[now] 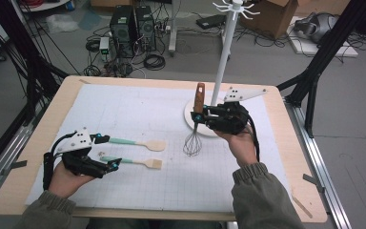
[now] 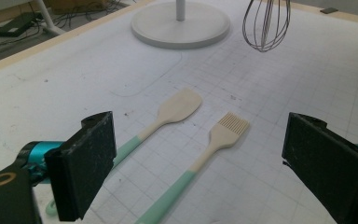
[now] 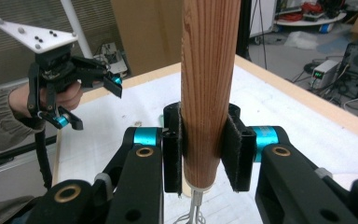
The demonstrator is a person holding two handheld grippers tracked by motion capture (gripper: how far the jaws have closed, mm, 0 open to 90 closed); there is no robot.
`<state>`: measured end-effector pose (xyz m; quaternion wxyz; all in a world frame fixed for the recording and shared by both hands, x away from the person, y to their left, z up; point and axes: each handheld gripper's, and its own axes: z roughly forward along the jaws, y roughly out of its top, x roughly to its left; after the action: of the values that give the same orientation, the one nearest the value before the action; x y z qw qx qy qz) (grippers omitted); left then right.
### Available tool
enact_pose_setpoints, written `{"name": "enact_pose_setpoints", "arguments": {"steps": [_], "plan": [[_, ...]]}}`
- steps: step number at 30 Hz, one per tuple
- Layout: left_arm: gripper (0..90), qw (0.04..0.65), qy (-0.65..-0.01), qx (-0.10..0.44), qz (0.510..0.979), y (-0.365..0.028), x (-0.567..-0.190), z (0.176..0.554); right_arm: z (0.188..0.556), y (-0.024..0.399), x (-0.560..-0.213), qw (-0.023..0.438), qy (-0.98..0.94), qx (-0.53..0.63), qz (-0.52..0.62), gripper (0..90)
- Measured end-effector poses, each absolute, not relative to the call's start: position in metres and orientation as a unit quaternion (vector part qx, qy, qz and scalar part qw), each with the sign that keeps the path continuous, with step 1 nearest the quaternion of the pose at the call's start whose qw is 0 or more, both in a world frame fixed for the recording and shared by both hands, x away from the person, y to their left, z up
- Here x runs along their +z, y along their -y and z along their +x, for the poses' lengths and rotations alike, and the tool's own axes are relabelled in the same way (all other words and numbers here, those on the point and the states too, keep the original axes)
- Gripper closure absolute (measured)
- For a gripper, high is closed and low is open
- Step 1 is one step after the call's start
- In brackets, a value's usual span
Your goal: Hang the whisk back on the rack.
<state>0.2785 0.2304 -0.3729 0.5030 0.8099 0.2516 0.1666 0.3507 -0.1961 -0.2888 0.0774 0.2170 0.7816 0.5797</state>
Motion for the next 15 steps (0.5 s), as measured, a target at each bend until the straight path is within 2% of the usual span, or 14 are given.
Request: {"name": "enact_pose_setpoints", "arguments": {"steps": [15], "plan": [[10.3,0.506,-0.253,0.168,0.807,-0.231,-0.371,0.278,0.365,0.207,-0.256,0.096,-0.781,0.578,0.217,71.9]]}}
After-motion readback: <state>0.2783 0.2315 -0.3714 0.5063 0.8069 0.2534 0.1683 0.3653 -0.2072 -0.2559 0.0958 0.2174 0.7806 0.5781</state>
